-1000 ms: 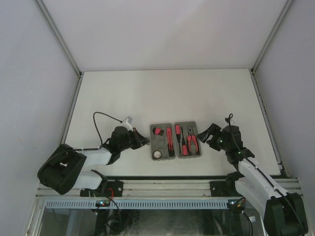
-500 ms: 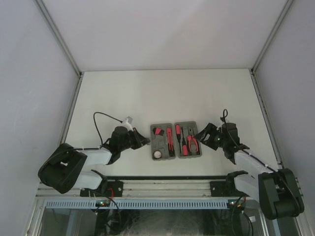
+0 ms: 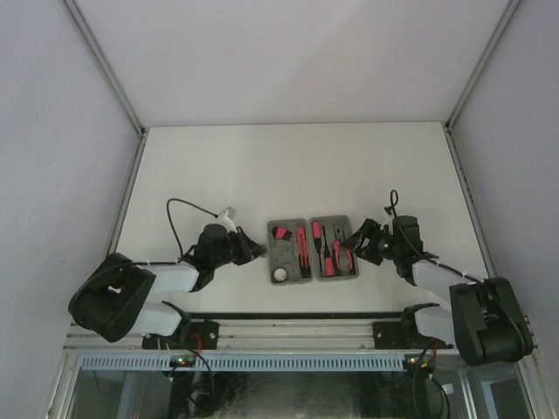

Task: Sort the tools into containers
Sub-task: Close the storage box at the center of the board.

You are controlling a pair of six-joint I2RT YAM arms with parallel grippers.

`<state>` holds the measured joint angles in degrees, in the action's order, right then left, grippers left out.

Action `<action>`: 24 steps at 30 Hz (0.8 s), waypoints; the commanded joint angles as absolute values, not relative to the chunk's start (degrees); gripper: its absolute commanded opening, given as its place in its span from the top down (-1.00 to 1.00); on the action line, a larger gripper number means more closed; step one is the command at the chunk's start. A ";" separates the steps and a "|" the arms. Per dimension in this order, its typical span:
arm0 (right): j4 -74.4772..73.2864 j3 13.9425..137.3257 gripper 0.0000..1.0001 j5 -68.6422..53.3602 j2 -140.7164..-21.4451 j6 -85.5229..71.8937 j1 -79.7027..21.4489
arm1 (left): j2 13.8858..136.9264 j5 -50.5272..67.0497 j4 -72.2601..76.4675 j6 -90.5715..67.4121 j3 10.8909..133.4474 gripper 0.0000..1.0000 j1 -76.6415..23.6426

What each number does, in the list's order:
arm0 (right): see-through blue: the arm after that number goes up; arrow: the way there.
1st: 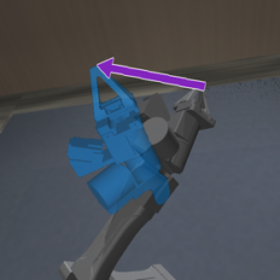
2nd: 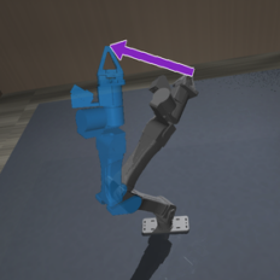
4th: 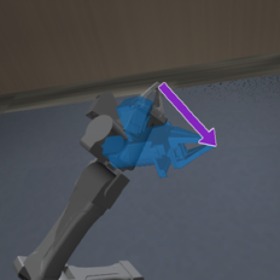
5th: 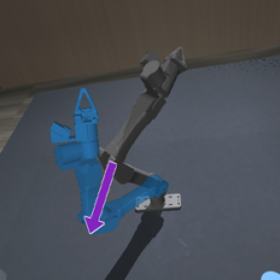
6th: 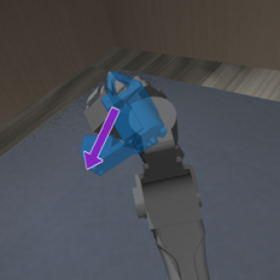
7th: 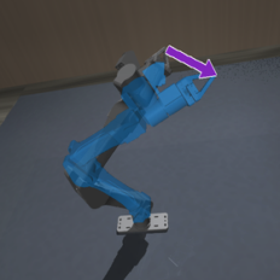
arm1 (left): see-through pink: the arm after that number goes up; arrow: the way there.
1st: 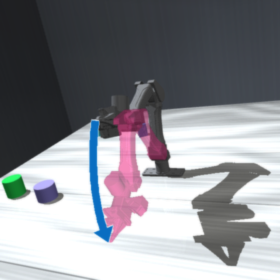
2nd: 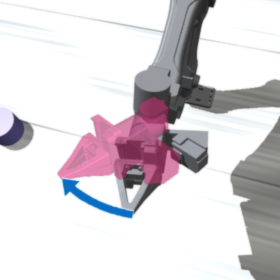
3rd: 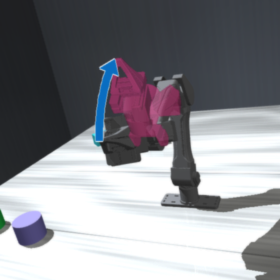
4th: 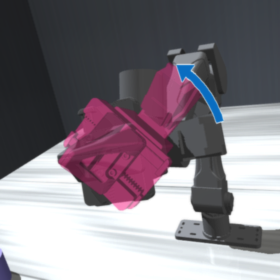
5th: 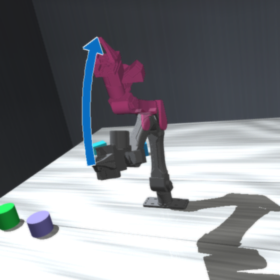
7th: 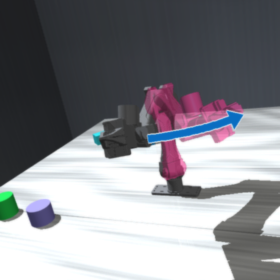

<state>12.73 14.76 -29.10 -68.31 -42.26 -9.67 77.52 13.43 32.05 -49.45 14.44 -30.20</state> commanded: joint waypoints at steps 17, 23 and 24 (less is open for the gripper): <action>10.03 21.03 -0.36 -37.12 -61.62 -39.74 -14.43 | 76.49 12.37 23.73 -48.10 15.61 1.00 -32.07; 8.08 21.99 -0.36 -37.36 -58.53 -40.57 -15.13 | 76.79 12.26 23.64 -48.16 16.12 1.00 -32.47; 8.13 22.04 -0.36 -37.62 -58.46 -40.86 -15.26 | 76.71 12.19 23.64 -48.18 16.17 1.00 -32.51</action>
<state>3.66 18.13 -29.21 -60.45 -38.09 -12.64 75.70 10.87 28.99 -49.36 14.81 -30.48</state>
